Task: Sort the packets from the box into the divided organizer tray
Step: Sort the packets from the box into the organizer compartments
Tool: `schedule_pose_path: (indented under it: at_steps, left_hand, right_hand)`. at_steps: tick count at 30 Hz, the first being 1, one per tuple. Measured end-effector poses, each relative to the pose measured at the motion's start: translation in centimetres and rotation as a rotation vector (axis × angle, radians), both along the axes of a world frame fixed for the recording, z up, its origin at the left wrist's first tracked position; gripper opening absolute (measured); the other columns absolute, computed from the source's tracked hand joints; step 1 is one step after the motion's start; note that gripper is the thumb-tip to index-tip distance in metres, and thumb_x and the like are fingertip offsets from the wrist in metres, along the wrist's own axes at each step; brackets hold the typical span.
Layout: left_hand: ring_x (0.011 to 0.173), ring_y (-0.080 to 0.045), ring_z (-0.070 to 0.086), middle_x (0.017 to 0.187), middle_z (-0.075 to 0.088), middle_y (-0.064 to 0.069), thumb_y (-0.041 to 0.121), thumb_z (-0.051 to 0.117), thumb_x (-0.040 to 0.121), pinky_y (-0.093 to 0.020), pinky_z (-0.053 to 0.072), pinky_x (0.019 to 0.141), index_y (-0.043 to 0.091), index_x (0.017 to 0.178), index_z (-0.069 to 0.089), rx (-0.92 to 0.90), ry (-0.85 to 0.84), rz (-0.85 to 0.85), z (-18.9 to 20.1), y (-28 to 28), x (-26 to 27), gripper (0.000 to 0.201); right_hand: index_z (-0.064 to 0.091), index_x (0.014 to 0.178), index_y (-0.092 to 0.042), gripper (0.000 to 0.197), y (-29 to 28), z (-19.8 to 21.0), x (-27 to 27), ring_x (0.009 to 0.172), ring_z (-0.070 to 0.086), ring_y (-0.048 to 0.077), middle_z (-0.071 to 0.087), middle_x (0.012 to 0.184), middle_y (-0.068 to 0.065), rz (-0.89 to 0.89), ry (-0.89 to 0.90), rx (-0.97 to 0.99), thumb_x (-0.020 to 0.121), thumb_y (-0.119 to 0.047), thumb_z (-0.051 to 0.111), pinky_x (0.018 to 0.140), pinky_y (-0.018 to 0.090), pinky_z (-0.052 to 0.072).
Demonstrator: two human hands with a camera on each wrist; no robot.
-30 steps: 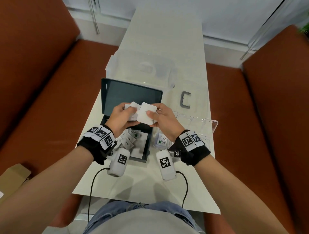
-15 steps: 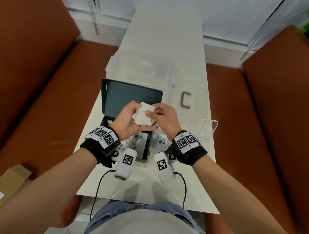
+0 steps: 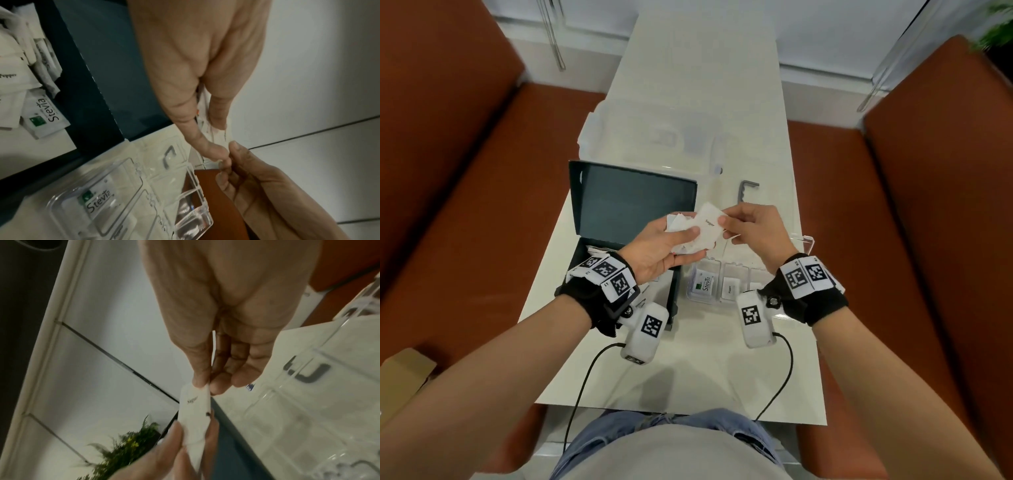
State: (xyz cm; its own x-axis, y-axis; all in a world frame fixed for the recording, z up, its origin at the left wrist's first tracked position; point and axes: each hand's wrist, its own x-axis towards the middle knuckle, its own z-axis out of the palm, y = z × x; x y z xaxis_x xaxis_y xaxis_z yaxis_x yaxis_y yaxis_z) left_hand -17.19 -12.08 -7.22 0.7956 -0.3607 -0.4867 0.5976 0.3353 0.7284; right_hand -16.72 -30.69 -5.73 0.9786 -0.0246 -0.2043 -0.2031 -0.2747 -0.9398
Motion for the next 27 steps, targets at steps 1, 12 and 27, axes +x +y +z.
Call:
schedule_pose_path:
  at_steps: [1,12,27]
  left_hand:
    - [0.095,-0.029,0.071,0.114,0.067,-0.016,0.002,0.059,0.092,-0.031,0.060,0.068,0.009,0.117,0.059,0.009,-0.006,-0.029,-0.2,-0.5,0.0,0.026]
    - [0.096,-0.027,0.070,0.111,0.069,-0.015,0.005,0.056,0.095,-0.042,0.060,0.078,0.014,0.112,0.060,0.165,-0.035,-0.254,-1.8,-5.3,-0.6,0.020]
    - [0.096,-0.030,0.071,0.107,0.071,-0.016,0.003,0.057,0.094,-0.041,0.060,0.077,0.014,0.110,0.062,0.171,-0.034,-0.285,-2.9,-8.5,-1.6,0.020]
  right_hand:
    - [0.069,0.096,-0.004,0.011,-0.9,0.0,-0.1,0.064,0.063,0.012,0.070,0.078,0.006,-0.019,0.016,0.014,0.087,-0.008,0.067,0.061,0.021,0.051]
    - [0.070,0.099,-0.008,0.013,-12.2,-3.4,-2.8,0.068,0.063,0.013,0.070,0.083,0.010,-0.131,0.212,-0.348,0.089,-0.009,0.062,0.068,0.026,0.055]
    - [0.072,0.102,-0.009,0.016,-13.5,-8.6,-5.4,0.088,0.055,0.018,0.062,0.102,0.007,0.000,0.192,-0.777,0.089,-0.011,0.062,0.075,0.023,0.039]
